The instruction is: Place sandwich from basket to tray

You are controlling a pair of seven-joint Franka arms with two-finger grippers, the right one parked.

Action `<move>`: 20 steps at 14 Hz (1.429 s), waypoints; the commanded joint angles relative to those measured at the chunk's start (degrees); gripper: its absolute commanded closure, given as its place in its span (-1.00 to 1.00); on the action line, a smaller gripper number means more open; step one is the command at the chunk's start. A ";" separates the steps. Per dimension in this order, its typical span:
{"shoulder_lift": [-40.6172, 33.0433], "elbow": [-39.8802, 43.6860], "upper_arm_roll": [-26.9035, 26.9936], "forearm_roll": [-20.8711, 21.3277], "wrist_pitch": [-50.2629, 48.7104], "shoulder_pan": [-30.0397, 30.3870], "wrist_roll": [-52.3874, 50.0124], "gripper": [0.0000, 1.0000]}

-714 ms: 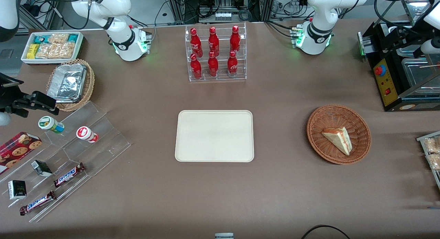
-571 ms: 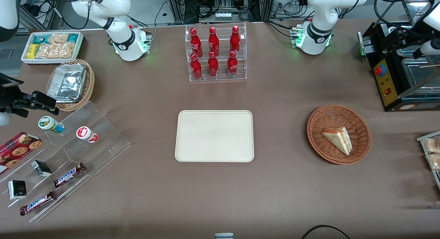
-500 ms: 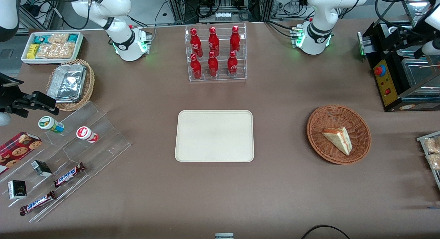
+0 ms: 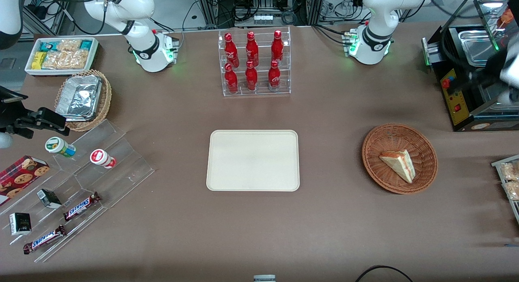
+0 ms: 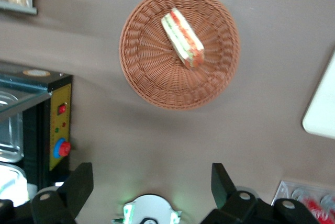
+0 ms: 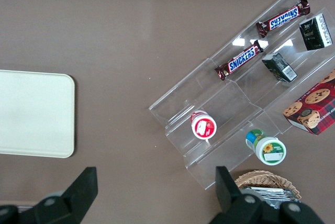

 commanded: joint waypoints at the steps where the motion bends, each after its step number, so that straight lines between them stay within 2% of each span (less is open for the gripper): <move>1: 5.20 -1.61 -0.58 -0.77 5.40 1.47 -8.86 -1.00; 5: 10.82 -7.94 -0.58 -0.77 19.55 1.39 -21.69 -1.00; 11: 23.04 -8.13 -0.76 -0.95 35.03 -0.98 -42.10 -1.00; 14: 25.34 -9.17 -0.76 -0.95 37.50 -1.25 -44.75 -1.00; 17: 25.34 -14.09 -0.76 -0.78 42.68 -2.04 -44.84 -1.00; 20: 25.34 -16.12 -0.76 -0.34 43.49 -2.13 -44.84 -1.00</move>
